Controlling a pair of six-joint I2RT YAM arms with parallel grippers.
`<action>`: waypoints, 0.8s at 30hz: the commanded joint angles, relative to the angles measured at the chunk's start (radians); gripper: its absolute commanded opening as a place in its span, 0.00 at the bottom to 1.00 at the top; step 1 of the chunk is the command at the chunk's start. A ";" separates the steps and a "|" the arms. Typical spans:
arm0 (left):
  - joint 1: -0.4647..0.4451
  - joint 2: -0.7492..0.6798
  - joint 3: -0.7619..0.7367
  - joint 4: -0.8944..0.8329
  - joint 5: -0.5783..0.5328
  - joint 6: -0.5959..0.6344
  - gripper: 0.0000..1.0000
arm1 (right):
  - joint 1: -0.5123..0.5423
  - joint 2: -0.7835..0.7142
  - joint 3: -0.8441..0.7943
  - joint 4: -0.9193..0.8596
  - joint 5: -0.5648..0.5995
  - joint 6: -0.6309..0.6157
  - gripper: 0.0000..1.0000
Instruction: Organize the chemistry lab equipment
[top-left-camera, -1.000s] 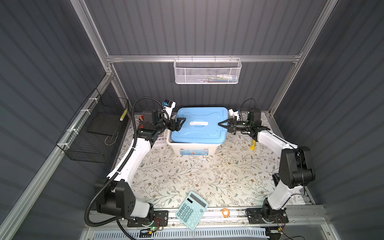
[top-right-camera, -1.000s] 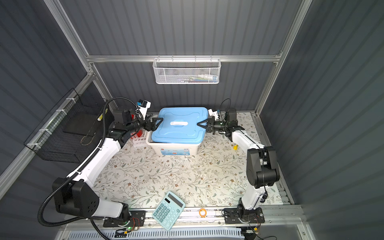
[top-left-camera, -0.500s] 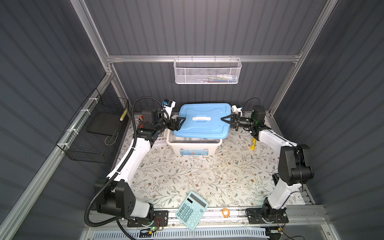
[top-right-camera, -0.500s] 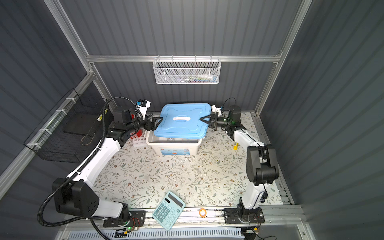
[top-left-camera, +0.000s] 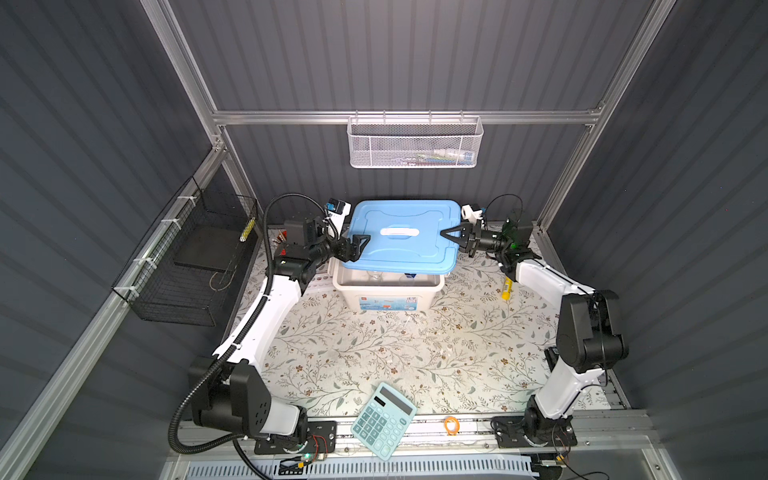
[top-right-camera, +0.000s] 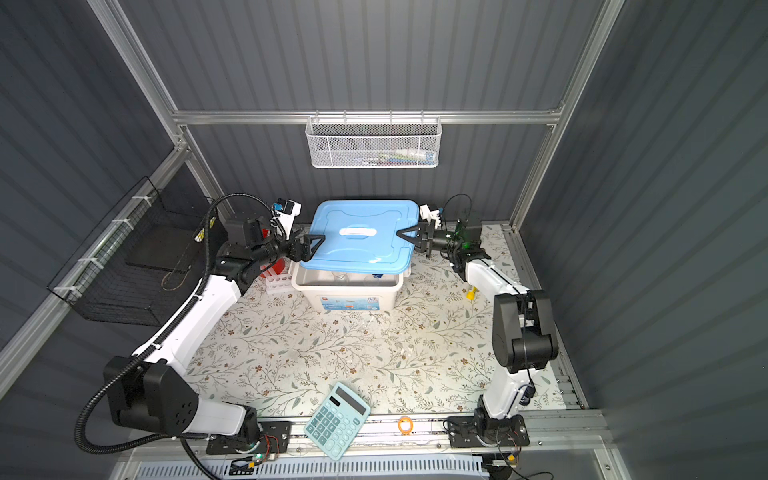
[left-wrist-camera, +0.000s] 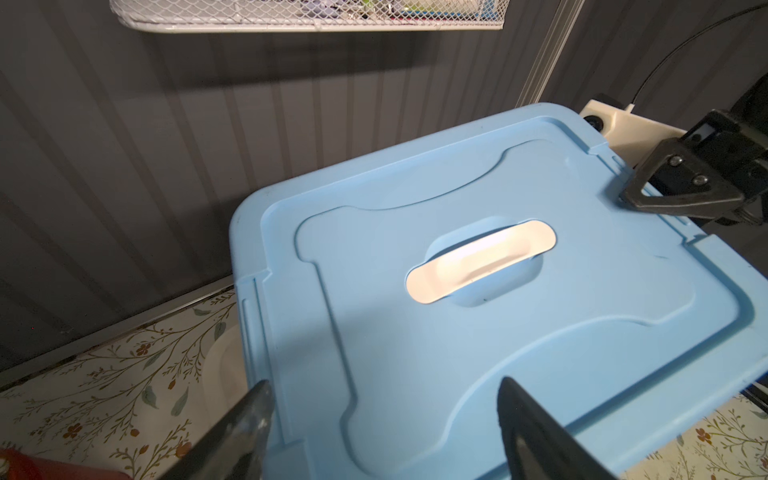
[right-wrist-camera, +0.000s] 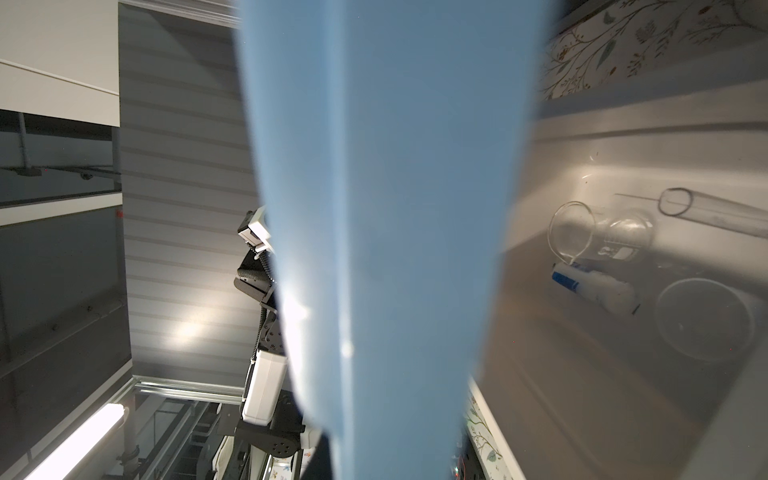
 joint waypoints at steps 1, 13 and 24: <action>0.004 -0.038 0.039 -0.028 -0.015 0.031 0.84 | 0.034 -0.041 0.016 -0.007 -0.013 -0.043 0.08; 0.004 -0.061 0.022 -0.035 -0.025 0.044 0.84 | 0.078 -0.009 0.013 -0.057 0.012 -0.088 0.07; 0.004 -0.044 0.015 -0.027 -0.014 0.038 0.84 | 0.063 0.027 -0.003 -0.117 0.008 -0.151 0.07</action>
